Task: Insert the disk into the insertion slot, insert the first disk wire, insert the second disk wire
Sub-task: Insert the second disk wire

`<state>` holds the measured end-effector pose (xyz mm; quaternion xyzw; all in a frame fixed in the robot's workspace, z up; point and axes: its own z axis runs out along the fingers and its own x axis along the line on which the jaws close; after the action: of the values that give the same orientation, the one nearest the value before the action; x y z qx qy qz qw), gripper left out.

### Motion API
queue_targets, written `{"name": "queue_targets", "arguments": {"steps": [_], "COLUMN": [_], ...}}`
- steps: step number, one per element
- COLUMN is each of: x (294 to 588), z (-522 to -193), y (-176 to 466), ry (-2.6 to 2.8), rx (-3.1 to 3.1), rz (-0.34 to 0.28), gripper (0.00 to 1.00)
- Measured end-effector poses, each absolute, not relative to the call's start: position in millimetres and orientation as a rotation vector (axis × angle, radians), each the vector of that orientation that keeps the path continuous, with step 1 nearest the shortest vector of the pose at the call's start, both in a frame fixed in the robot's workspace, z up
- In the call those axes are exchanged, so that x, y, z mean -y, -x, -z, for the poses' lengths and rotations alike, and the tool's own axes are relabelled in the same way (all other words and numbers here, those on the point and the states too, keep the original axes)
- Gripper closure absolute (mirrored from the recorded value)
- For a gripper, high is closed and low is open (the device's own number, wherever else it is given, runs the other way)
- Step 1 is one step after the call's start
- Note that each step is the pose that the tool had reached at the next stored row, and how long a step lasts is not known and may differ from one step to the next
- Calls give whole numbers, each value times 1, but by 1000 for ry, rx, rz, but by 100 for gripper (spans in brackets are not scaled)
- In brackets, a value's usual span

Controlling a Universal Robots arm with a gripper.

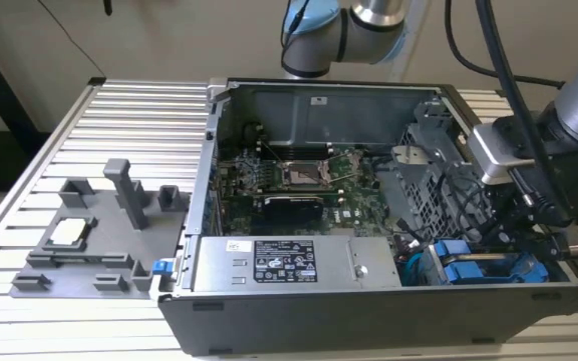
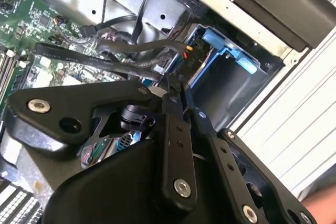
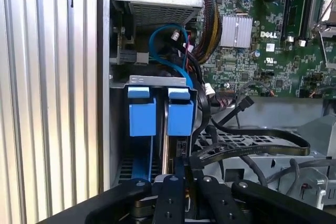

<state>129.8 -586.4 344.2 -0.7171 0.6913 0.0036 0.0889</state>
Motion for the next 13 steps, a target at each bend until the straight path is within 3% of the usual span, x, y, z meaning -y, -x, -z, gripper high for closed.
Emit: {"name": "queue_targets", "arguments": {"steps": [13], "x": [585], "z": [-336], "y": [-125], "ry": [2130], "rx": [-2047], "rz": [35], "gripper": [84]}}
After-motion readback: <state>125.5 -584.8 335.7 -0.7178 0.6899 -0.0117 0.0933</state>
